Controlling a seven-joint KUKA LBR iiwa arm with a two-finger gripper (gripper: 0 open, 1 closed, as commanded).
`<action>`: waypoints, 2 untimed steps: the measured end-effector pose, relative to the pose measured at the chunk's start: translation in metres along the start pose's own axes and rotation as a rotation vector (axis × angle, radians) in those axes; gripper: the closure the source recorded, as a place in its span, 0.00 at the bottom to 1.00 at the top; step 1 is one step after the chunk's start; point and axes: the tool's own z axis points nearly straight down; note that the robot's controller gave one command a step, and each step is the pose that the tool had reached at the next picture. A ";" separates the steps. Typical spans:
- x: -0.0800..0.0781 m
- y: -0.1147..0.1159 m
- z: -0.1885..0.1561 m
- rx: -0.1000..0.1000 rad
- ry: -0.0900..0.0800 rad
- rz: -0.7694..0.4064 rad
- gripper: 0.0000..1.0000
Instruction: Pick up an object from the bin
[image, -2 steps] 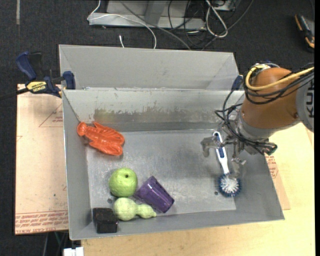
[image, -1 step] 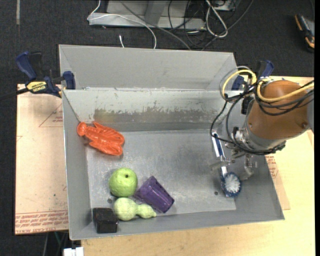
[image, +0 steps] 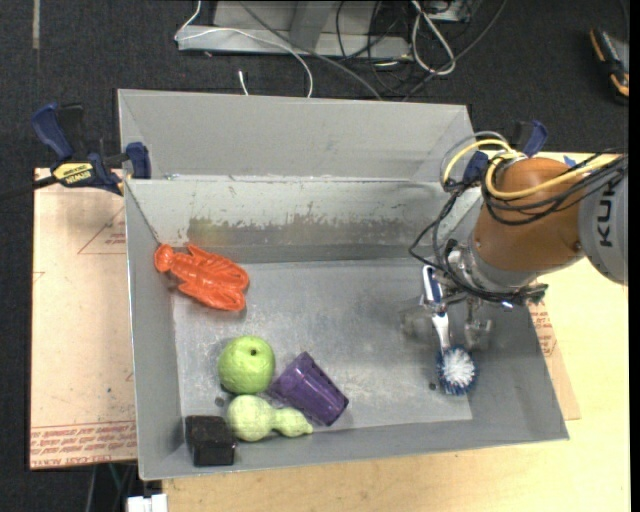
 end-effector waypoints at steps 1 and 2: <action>0.002 0.024 0.005 -0.014 -0.004 -0.685 1.00; 0.003 0.024 0.005 -0.015 -0.004 -0.684 1.00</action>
Offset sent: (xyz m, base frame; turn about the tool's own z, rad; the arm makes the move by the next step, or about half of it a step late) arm 0.0000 0.0000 0.0000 0.0000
